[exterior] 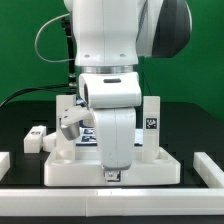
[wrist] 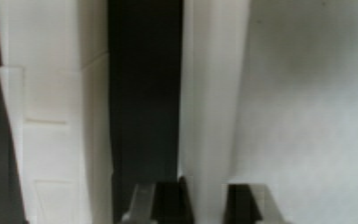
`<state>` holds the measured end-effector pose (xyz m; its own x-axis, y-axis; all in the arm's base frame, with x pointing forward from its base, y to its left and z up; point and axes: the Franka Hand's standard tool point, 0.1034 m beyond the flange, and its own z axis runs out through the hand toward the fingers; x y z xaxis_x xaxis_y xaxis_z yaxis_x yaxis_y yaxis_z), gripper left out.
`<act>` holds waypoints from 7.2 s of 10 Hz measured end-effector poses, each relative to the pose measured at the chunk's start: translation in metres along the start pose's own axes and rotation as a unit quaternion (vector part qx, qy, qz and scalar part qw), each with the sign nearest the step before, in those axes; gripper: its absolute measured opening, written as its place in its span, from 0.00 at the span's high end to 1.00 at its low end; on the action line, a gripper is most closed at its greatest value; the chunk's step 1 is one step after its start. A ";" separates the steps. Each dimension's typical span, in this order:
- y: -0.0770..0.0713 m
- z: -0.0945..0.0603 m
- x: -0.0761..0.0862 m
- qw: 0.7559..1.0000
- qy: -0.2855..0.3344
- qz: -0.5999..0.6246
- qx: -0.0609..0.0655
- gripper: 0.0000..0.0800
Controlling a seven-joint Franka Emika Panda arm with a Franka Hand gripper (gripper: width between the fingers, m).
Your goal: Assemble desk
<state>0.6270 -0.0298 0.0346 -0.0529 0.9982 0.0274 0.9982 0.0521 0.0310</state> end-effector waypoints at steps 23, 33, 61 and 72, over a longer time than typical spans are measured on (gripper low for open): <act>0.032 -0.014 0.044 0.996 0.013 0.088 0.003 0.19; 0.028 -0.106 -0.011 0.919 -0.015 0.394 0.020 0.19; -0.202 -0.045 -0.106 0.382 -0.150 0.822 0.394 0.19; -0.215 -0.001 -0.077 0.391 -0.181 0.804 0.410 0.19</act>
Offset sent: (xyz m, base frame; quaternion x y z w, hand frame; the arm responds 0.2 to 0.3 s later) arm 0.0345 0.0450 0.0043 -0.0179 0.0282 0.0418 0.9986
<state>0.4161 -0.1180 0.0269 0.5215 -0.3095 -0.7951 -0.5858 -0.8075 -0.0699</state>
